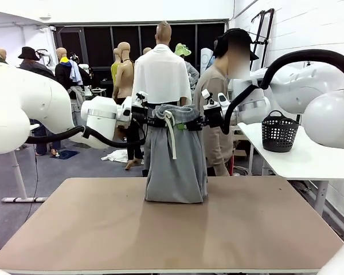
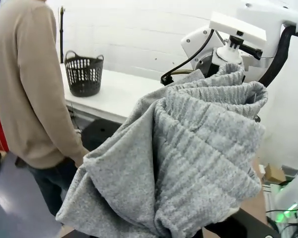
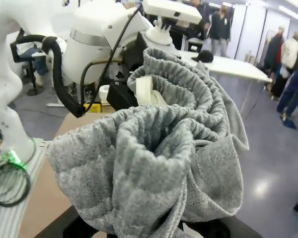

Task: Fold the training pants.
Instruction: Fold the Training pants in half.

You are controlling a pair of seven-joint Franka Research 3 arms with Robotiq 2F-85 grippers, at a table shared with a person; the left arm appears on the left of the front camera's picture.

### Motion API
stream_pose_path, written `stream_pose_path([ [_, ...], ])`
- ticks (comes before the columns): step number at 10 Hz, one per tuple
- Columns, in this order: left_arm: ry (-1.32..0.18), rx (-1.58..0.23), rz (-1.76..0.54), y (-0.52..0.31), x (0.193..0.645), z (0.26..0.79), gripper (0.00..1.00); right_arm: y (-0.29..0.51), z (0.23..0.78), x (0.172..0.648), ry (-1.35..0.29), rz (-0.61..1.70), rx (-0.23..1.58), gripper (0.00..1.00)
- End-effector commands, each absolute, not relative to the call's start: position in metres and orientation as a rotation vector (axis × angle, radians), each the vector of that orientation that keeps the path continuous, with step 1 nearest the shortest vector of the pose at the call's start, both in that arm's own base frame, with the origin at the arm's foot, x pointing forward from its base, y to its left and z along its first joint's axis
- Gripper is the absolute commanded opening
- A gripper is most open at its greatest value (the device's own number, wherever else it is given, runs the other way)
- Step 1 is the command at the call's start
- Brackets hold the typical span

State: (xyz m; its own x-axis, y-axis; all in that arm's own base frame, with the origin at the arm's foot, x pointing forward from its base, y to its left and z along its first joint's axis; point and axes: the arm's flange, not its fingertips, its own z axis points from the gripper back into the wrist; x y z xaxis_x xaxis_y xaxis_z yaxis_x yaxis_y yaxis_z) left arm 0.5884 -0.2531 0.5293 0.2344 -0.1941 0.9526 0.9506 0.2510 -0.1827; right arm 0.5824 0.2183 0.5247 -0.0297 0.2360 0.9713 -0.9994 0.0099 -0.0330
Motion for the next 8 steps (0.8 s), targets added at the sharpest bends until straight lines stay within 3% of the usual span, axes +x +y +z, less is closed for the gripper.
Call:
stream_pose_path([
  [1,-0.961,-0.974,-0.863,-0.234,0.560,0.520,0.00,0.211,0.519,0.552,-0.948,1.268,1.057,0.00],
  [4,-0.886,-1.037,-0.722,-0.237,0.517,0.482,0.00,0.209,0.478,0.526,-0.782,1.172,1.131,0.00],
  [6,-0.933,-1.026,-0.761,-0.233,0.526,0.481,0.00,0.217,0.478,0.538,-0.854,1.188,1.102,0.00],
  [8,-0.847,-1.055,-0.777,-0.244,0.516,0.469,0.00,0.217,0.478,0.538,-0.854,1.188,1.102,0.00],
])
